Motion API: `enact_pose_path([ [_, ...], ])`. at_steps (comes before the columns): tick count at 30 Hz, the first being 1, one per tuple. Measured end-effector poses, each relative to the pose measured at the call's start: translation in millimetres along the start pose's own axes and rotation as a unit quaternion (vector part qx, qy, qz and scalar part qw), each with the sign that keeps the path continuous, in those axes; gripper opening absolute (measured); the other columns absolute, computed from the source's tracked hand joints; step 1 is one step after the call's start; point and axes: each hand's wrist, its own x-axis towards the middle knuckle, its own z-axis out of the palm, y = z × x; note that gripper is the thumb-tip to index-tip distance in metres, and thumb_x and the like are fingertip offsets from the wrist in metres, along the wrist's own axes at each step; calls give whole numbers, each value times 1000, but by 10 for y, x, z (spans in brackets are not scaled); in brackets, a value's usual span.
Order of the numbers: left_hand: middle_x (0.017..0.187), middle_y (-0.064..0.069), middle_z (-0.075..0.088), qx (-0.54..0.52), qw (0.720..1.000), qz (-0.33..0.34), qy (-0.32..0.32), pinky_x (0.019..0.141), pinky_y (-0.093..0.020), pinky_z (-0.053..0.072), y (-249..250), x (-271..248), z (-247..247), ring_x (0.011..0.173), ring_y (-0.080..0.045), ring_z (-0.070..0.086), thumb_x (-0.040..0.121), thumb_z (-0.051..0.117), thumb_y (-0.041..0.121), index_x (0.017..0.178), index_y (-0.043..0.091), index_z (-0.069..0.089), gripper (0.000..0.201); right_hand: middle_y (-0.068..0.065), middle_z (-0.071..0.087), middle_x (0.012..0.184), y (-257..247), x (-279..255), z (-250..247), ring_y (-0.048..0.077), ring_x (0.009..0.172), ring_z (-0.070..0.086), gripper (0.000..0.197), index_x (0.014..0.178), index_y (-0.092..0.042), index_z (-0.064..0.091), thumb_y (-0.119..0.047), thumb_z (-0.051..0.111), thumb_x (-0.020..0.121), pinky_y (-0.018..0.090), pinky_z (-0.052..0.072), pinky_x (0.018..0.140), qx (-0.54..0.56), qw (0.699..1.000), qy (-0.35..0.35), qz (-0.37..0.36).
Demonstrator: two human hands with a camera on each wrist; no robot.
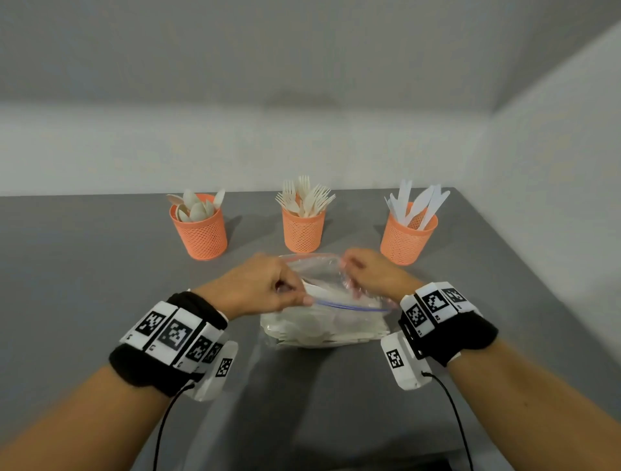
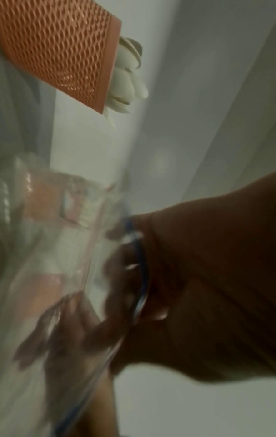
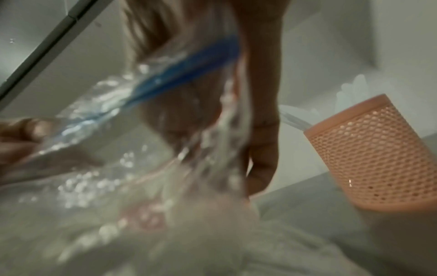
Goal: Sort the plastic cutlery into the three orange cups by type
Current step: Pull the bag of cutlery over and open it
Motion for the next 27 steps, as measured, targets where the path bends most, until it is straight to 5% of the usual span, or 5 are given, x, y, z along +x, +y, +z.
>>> enact_pose_path([
  [5,59,-1,52,87,988,-85,97,57,-27,32,-25,-29,79,54,-12,42,89,54,42,68,9,68,42,-5,52,68,-30,6,-156,8,53,45,14,94,-14,58,-24,63,87,20,37,49,130,982,126,-54],
  [10,146,-4,30,217,953,-207,39,103,-43,32,-195,-14,136,128,-28,33,77,70,38,100,29,72,25,-8,43,64,-17,-128,-140,6,56,40,40,107,-7,58,4,69,70,25,34,60,30,997,34,-57],
  [15,116,-13,66,-41,956,-246,154,79,-23,46,-448,-40,215,95,-24,62,73,50,-14,114,3,66,47,3,46,57,312,-197,-133,12,46,45,24,66,-10,48,-11,58,88,21,39,45,-46,990,-56,118],
  [21,72,-2,68,-621,705,-288,187,50,-16,52,-473,68,152,53,-7,64,83,23,-22,99,3,58,46,14,72,80,378,-75,-57,25,72,73,14,95,6,56,3,43,92,36,61,66,539,839,2,80],
  [27,70,-3,66,-733,615,-214,196,57,-23,56,-442,30,104,66,-17,63,64,35,-3,98,1,64,45,-7,37,40,304,-21,100,7,37,38,30,103,-6,58,-7,51,74,19,46,46,620,783,-1,50],
])
